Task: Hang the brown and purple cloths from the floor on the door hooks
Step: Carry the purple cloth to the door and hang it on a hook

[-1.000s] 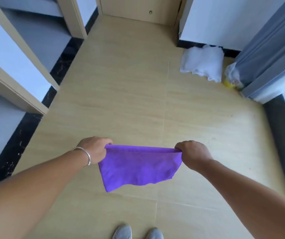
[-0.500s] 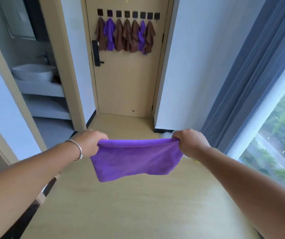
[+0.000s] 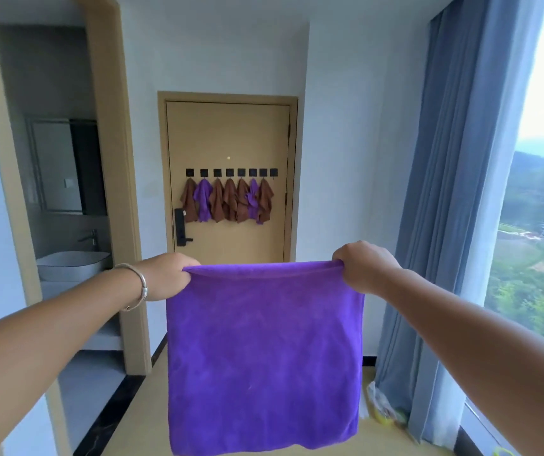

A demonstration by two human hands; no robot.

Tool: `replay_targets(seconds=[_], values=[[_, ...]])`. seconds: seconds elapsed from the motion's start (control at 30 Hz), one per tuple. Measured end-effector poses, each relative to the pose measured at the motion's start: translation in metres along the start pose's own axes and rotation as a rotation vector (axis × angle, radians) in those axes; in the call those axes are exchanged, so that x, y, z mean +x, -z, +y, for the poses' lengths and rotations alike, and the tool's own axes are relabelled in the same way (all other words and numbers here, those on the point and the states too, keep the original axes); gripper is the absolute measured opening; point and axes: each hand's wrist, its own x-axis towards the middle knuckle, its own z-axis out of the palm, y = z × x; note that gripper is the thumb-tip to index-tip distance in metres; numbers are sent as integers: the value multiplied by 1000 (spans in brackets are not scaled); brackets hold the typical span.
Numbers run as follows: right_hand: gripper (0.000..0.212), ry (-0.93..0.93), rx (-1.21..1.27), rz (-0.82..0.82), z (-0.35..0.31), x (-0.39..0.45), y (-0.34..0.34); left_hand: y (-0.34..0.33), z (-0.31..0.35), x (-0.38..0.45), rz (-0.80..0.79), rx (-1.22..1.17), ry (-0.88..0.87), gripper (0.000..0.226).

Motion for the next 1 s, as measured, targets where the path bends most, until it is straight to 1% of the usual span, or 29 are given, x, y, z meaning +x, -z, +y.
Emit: replay_targets(seconds=[0.1,0.17,0.3,0.4,0.47,0.53,0.8,1.0], values=[[40,5,-3,61,10,2,24,23,23,5,-47,34,16,32],[41,11,-4,95,18,1,35,34,39,8,-31,64,21,32],[45,10,7,144,39,-2,47,44,67,13,75,188,27,28],[46,25,-33,166,52,-4,52,43,80,13,154,320,24,26],[44,49,-73,175,57,-6,53,42,85,13,191,392,35,25],[43,69,-93,177,60,-7,52,41,87,14,206,409,41,26],[41,85,-92,143,63,15,33,36,72,38,263,436,27,28],[40,80,-128,145,43,68,8,33,29,83,266,449,27,27]])
